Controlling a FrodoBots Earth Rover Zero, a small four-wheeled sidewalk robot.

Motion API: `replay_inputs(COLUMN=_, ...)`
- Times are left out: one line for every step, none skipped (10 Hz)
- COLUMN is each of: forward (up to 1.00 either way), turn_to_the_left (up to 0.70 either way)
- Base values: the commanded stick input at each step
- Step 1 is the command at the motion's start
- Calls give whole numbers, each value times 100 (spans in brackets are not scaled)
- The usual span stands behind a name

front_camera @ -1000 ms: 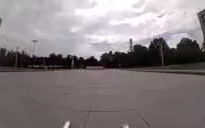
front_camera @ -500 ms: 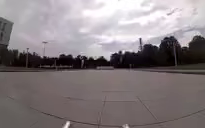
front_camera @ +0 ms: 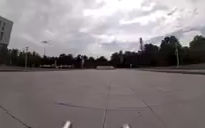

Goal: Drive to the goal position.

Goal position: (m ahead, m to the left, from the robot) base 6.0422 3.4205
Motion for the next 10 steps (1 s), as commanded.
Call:
replay_inputs(forward=70, turn_to_the_left=2)
replay_inputs(forward=70, turn_to_the_left=2)
replay_inputs(forward=70, turn_to_the_left=1)
replay_inputs(forward=70, turn_to_the_left=0)
replay_inputs(forward=70, turn_to_the_left=0)
replay_inputs(forward=70, turn_to_the_left=0)
replay_inputs(forward=70, turn_to_the_left=0)
replay_inputs(forward=70, turn_to_the_left=0)
replay_inputs(forward=70, turn_to_the_left=0)
replay_inputs(forward=70, turn_to_the_left=0)
